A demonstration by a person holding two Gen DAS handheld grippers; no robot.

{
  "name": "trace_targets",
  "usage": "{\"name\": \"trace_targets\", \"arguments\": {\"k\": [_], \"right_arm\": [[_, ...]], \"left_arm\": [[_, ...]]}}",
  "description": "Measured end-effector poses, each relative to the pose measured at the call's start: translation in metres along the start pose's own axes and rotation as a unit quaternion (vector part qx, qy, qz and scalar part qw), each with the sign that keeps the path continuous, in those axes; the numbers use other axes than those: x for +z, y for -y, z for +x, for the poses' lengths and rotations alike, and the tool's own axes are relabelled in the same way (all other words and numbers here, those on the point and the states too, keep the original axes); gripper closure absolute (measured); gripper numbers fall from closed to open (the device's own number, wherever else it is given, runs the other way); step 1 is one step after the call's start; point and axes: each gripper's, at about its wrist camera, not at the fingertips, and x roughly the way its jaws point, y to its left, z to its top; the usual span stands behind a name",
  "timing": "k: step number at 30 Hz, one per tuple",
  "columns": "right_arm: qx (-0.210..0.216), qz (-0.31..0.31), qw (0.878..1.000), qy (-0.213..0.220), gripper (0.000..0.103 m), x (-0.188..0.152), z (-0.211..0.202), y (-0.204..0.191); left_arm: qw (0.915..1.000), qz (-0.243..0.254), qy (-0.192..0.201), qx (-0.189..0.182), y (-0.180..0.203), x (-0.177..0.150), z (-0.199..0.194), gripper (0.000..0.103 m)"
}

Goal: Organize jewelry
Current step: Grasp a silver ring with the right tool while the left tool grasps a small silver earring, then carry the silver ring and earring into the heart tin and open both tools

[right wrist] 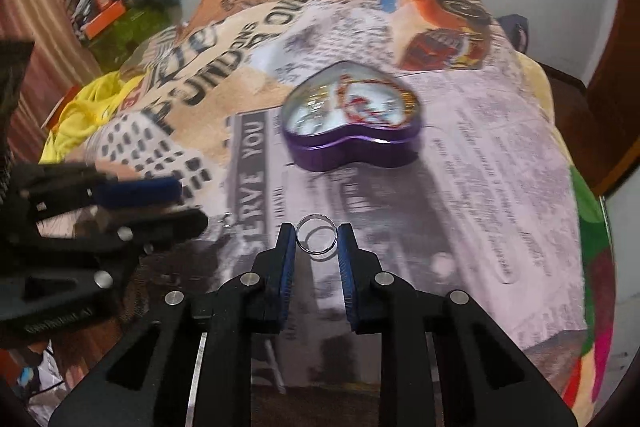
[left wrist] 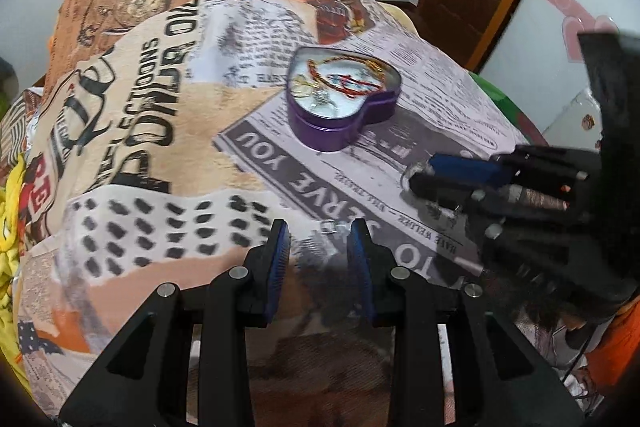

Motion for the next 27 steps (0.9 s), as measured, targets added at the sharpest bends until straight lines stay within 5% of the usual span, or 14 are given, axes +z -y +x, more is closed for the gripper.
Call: {"name": "trace_targets", "arguments": {"k": [12,15,27], "right_arm": [[-0.002,0.010,1.000,0.015,0.084,0.000,-0.008,0.009],[-0.001,0.008,1.000,0.015,0.084,0.000,-0.008,0.007],[-0.008,0.011,0.999,0.033,0.084,0.006,-0.024,0.011]], "left_arm": [[0.9997,0.017,-0.006,0.018,0.013,-0.002,0.021,0.083],[0.9997,0.012,-0.005,0.021,0.011,-0.003,0.021,0.094],[0.9999,0.003,0.004,0.016,0.007,0.001,0.005,0.095]]}}
